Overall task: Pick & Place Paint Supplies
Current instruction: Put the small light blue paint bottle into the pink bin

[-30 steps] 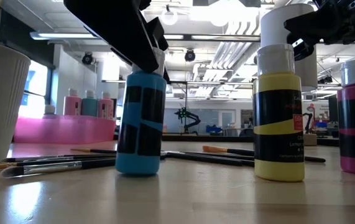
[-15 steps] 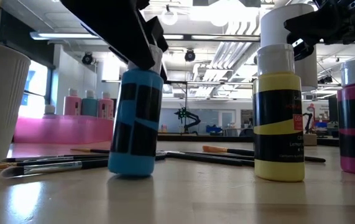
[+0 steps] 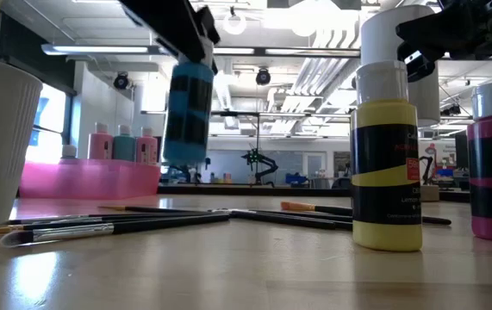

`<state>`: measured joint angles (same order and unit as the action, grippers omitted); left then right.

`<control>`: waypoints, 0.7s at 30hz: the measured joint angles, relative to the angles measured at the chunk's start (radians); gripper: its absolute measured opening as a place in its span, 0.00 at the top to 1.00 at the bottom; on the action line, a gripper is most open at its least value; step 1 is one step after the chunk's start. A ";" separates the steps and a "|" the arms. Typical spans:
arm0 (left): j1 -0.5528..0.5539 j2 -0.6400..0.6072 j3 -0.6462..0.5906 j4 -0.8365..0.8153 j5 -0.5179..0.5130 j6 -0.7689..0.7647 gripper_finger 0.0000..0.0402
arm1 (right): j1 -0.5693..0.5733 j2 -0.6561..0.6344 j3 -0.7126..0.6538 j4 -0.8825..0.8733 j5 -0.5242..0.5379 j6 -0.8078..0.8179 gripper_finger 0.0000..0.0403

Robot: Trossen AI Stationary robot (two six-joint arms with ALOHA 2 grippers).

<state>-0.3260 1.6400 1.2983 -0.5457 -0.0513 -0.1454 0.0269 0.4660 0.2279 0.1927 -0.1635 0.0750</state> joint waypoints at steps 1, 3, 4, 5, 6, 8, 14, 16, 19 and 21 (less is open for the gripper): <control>0.003 -0.018 0.001 -0.020 -0.015 0.005 0.69 | 0.000 0.000 0.000 -0.002 0.000 0.000 0.99; 0.011 -0.054 0.000 -0.092 -0.046 0.007 0.69 | 0.000 0.000 0.000 -0.002 0.002 0.000 0.99; 0.020 -0.073 0.000 -0.104 -0.061 0.009 0.69 | 0.000 0.000 0.000 -0.003 0.004 0.000 0.99; 0.026 -0.095 0.000 -0.121 -0.074 0.010 0.69 | 0.000 0.000 0.000 -0.001 0.004 0.000 0.99; 0.028 -0.119 0.000 -0.159 -0.092 0.004 0.69 | 0.000 0.000 0.000 0.002 0.003 0.000 0.99; 0.046 -0.162 0.000 -0.192 -0.121 0.001 0.69 | 0.000 0.000 0.000 0.004 0.004 0.000 0.99; 0.078 -0.310 0.000 -0.304 -0.251 -0.023 0.69 | 0.000 0.000 0.000 -0.002 0.003 0.000 0.99; 0.091 -0.363 0.000 -0.340 -0.294 -0.042 0.69 | 0.000 0.000 0.000 -0.004 0.004 0.000 0.99; 0.100 -0.431 0.000 -0.402 -0.362 -0.078 0.69 | 0.000 0.000 0.000 -0.004 0.003 0.000 0.99; 0.106 -0.481 0.000 -0.427 -0.411 -0.102 0.69 | 0.000 0.000 0.000 -0.004 0.004 0.000 0.99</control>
<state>-0.2195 1.1586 1.2984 -0.9724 -0.4618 -0.2469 0.0270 0.4660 0.2279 0.1886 -0.1600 0.0750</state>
